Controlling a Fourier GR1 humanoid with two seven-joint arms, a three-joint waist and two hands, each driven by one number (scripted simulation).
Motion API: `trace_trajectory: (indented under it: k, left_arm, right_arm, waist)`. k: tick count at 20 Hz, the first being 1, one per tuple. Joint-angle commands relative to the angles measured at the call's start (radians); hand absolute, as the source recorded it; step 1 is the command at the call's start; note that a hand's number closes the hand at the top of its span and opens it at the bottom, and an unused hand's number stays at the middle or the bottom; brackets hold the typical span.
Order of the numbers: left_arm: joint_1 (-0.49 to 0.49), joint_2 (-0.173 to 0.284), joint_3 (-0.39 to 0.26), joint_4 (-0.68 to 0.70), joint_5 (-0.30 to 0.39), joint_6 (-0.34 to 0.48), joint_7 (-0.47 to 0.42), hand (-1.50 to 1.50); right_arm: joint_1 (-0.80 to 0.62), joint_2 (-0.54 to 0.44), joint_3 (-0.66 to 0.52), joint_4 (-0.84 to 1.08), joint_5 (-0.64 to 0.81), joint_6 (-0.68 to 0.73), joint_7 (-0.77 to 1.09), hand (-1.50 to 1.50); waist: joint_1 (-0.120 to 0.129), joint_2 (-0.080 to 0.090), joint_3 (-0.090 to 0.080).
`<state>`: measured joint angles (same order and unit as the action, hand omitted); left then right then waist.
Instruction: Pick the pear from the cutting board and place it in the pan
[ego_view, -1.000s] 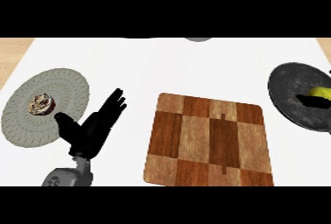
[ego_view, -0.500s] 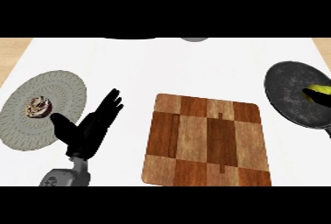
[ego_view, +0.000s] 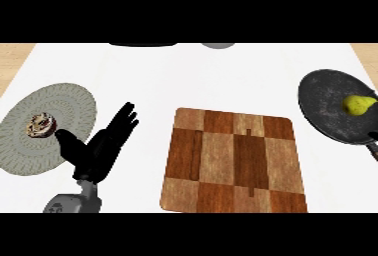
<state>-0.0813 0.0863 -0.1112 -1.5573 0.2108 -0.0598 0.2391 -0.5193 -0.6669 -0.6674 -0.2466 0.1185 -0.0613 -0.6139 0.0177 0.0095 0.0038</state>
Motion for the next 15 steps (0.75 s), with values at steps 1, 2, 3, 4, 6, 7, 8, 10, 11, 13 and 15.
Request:
trace_trajectory:
  k: [1, 2, 3, 4, 6, 7, 8, 10, 11, 13, 15]
  left_arm:
    - [-0.035, -0.012, 0.015, 0.061, -0.007, 0.003, -0.013, 0.00]
    - [0.078, -0.008, -0.018, -0.065, -0.015, 0.010, 0.000, 0.00]
    - [0.020, 0.016, 0.016, 0.021, 0.001, -0.032, -0.026, 0.00]
    - [-0.047, -0.015, 0.011, 0.042, -0.011, 0.005, 0.009, 0.00]
    - [-0.040, 0.010, 0.041, -0.011, 0.007, 0.005, 0.051, 0.00]
    - [0.012, 0.017, 0.037, 0.054, -0.006, -0.041, -0.050, 0.00]
    - [0.002, -0.022, 0.015, 0.066, -0.021, -0.018, -0.060, 0.00]
    - [-0.011, 0.002, 0.038, 0.036, -0.004, -0.030, -0.006, 0.00]
    - [0.021, -0.002, 0.035, -0.040, 0.005, -0.010, 0.036, 0.00]
    - [0.019, -0.036, 0.009, 0.024, -0.032, -0.007, -0.024, 0.00]
    - [0.036, -0.013, 0.035, 0.044, -0.024, -0.035, -0.051, 0.00]
  right_arm:
    - [0.064, -0.039, -0.005, 0.007, -0.034, 0.162, -0.056, -1.50]
    - [0.113, -0.046, -0.003, 0.010, -0.033, 0.179, -0.090, -1.50]
    - [0.080, -0.038, 0.001, 0.030, -0.031, 0.182, -0.103, -1.50]
    - [0.106, -0.036, 0.007, 0.025, -0.032, 0.183, -0.123, -1.50]
    - [0.139, -0.051, 0.005, 0.015, -0.054, 0.221, -0.129, -1.50]
    - [0.165, -0.087, 0.001, -0.003, -0.067, 0.254, -0.121, -1.50]
    - [0.164, -0.067, 0.020, 0.006, -0.056, 0.244, -0.144, -1.50]
    - [0.185, -0.056, 0.034, -0.012, -0.072, 0.265, -0.159, -1.50]
    - [0.169, -0.078, 0.045, -0.018, -0.070, 0.271, -0.117, -1.50]
    - [0.200, -0.071, 0.053, -0.022, -0.085, 0.267, -0.135, -1.50]
    - [0.268, -0.005, 0.077, -0.148, -0.111, 0.266, -0.118, -1.50]
  waist:
    - [-0.012, -0.004, -0.002]
    - [-0.006, -0.007, -0.002]
    - [-0.002, -0.002, -0.001]
    - [-0.008, -0.003, -0.001]
    - [-0.010, -0.006, -0.002]
    - [-0.014, -0.007, -0.003]
    - [-0.011, -0.006, -0.002]
    - [-0.012, -0.007, -0.003]
    - [-0.010, -0.008, -0.003]
    - [-0.013, -0.008, -0.003]
    - [-0.024, -0.012, -0.005]
